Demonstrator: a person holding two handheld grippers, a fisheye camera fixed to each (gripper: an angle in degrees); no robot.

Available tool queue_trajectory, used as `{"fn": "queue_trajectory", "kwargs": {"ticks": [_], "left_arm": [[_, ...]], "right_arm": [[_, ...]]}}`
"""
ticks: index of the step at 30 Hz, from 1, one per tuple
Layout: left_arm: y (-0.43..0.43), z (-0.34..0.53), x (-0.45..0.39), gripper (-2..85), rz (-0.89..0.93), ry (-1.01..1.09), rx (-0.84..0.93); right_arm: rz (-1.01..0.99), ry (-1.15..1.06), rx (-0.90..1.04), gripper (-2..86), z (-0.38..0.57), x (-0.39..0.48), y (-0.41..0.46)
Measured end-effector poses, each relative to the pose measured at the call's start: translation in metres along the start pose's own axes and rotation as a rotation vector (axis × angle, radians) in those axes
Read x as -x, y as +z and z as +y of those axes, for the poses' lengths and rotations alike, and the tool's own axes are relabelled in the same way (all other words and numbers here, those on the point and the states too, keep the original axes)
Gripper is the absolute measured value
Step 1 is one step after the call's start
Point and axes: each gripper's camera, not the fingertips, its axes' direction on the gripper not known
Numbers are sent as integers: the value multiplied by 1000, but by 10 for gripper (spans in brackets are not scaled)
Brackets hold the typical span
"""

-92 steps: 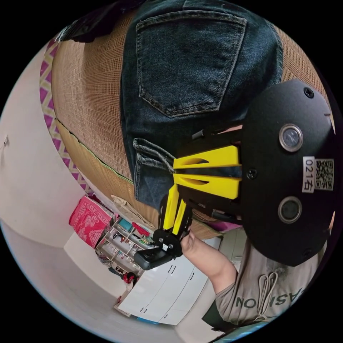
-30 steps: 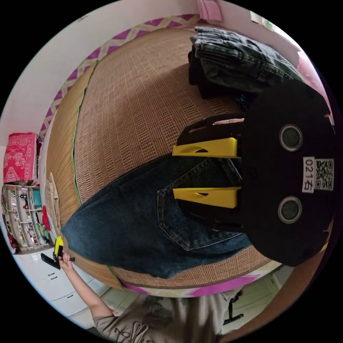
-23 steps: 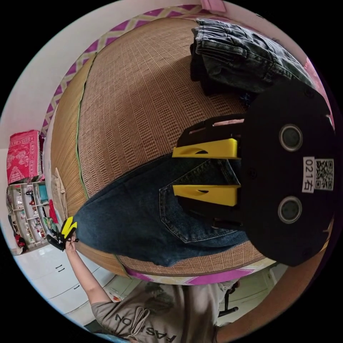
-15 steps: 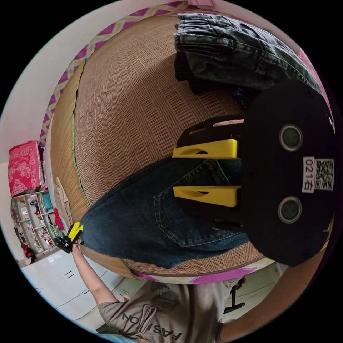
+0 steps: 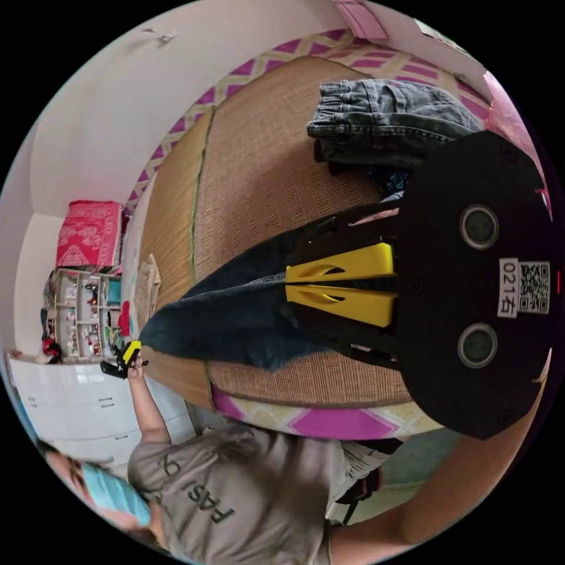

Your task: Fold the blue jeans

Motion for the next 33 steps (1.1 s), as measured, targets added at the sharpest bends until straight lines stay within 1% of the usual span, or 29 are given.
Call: {"fn": "queue_trajectory", "kwargs": {"ticks": [2,4,6,8,10,11,12,13,15,17,19,20,21,22,23,24,25,26,27,28,29,31,32,33], "left_arm": [[-27,25,-33,-9,16,3,-11],[-48,69,-71,-9,79,-50,-32],[-47,106,-96,-9,112,-115,-18],[-36,146,-113,-9,132,-208,1],[-8,201,-118,-9,189,-378,15],[0,213,-118,-9,201,-420,20],[7,235,-117,-9,211,-493,-23],[2,253,-113,-9,241,-560,-124],[0,264,-107,-9,285,-603,-119],[-9,262,-109,-8,303,-576,-116],[-37,248,-114,-7,307,-479,-170],[-46,244,-114,-7,301,-456,-200],[-63,234,-111,-5,270,-428,-262],[-78,223,-106,-1,231,-408,-325],[-82,216,-102,1,207,-405,-343],[-85,199,-92,13,152,-403,-345],[-77,178,-76,29,87,-423,-302],[-70,167,-66,38,66,-436,-269],[-51,144,-43,52,52,-452,-198],[-27,119,-20,62,74,-441,-130],[-13,107,-8,65,96,-432,-99],[46,72,45,89,166,-431,46],[60,67,58,98,171,-443,93],[86,59,85,111,143,-471,181]], "right_arm": [[2,-25,-62,-10,23,60,-34],[4,-36,-72,-10,40,107,-46],[-6,-14,-35,-10,55,149,-41],[-40,52,61,-10,76,189,-11],[-62,118,149,-10,94,208,23],[-65,171,188,-10,106,216,43],[-62,195,202,-10,111,219,51],[-40,228,190,-9,119,225,58],[-35,269,133,-8,126,227,47],[-34,294,77,-4,129,231,23],[-44,295,33,4,131,232,3],[-40,316,-27,30,133,229,-10],[-26,331,-69,52,134,226,-17],[25,359,-156,85,136,220,-29],[90,376,-210,106,135,214,-36],[122,380,-218,109,133,210,-36],[165,377,-209,113,127,201,-33],[200,370,-183,110,119,188,-26],[217,368,-172,109,115,181,-21],[242,368,-164,104,108,165,-11],[255,376,-152,104,101,147,0],[242,397,-138,109,91,116,17],[244,406,-124,114,83,95,27],[240,412,-117,116,80,85,32]]}}
